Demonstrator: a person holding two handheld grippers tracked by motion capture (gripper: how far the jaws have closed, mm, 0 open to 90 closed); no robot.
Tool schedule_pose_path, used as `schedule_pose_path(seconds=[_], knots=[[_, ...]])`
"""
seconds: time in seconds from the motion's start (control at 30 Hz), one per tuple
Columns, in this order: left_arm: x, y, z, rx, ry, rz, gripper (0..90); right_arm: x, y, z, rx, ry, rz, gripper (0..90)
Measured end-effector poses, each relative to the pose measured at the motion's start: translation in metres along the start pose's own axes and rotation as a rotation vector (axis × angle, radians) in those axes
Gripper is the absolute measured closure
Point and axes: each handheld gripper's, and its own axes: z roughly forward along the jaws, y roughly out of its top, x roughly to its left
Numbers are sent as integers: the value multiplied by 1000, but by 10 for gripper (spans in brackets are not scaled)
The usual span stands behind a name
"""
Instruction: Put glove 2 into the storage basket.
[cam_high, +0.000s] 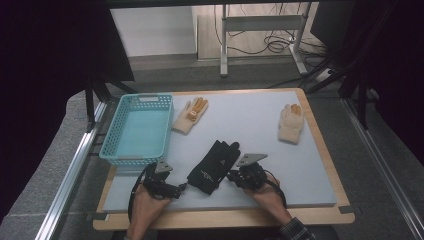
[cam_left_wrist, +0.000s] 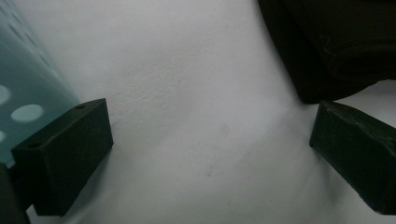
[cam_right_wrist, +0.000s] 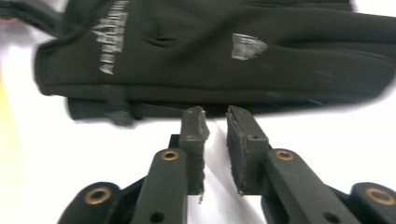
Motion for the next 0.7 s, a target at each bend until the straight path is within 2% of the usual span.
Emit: schedule_pose_path(seconds=[0.17,0.37,0.57,0.63,0.7], knots=[[0,0,0,-1,-2,-4,0,-24,-9,-20,-29,-86,47,600],[0,0,0,-1,-2,-4,0,-52,-25,-37,-27,-182,103,430],[0,0,0,-1,-2,-4,0,-71,-38,-51,-24,-274,143,315],[0,0,0,-1,-2,-4,0,-75,-40,-54,-34,-292,149,288],[0,0,0,-1,-2,-4,0,-77,-42,-55,-22,-305,152,257]])
